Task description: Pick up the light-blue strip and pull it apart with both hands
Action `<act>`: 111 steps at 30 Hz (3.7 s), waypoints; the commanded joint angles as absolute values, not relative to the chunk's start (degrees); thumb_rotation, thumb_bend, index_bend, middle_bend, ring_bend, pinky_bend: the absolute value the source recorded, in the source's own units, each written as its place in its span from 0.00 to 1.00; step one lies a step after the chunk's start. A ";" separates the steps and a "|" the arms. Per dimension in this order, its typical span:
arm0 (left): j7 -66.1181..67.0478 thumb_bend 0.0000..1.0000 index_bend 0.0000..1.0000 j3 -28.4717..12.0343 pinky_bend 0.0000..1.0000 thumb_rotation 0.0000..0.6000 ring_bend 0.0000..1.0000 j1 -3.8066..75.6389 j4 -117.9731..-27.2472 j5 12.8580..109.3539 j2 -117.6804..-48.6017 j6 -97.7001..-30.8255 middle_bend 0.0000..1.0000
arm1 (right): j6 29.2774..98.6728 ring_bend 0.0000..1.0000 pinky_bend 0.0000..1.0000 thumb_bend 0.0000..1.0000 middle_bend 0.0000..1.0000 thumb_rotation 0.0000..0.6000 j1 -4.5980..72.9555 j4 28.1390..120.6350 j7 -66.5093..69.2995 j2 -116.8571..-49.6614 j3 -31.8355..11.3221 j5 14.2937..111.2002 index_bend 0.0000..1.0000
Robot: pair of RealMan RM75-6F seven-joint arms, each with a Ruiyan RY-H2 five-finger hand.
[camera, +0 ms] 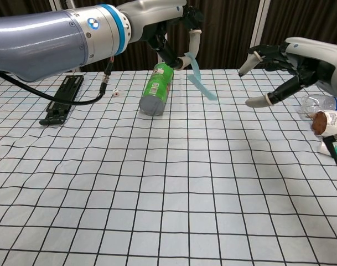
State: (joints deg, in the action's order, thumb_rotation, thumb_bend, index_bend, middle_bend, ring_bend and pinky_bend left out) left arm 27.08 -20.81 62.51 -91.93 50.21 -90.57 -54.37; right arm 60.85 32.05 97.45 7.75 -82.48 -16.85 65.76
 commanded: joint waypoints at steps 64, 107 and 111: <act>34.95 0.61 0.88 -23.74 0.00 1.00 0.00 69.65 -96.06 34.41 -94.16 -64.50 0.00 | 59.25 0.00 0.00 0.30 0.03 1.00 38.41 97.52 0.49 -87.44 -19.77 55.75 0.56; 35.24 0.61 0.88 -24.19 0.00 1.00 0.00 67.83 -100.71 34.71 -89.59 -67.17 0.00 | 57.77 0.00 0.00 0.53 0.09 1.00 36.97 94.86 -0.37 -86.93 -15.37 55.12 0.75; 35.47 0.61 0.88 -22.88 0.00 1.00 0.00 65.96 -102.92 35.74 -86.84 -68.26 0.00 | 58.21 0.00 0.00 0.53 0.09 1.00 36.35 94.75 -1.04 -87.06 -14.44 55.29 0.74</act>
State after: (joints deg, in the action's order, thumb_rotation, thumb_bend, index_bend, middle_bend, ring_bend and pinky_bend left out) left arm 35.35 -23.53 66.73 -102.15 35.21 -87.73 -67.76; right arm 58.11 36.46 94.78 -0.92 -87.03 -14.57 55.23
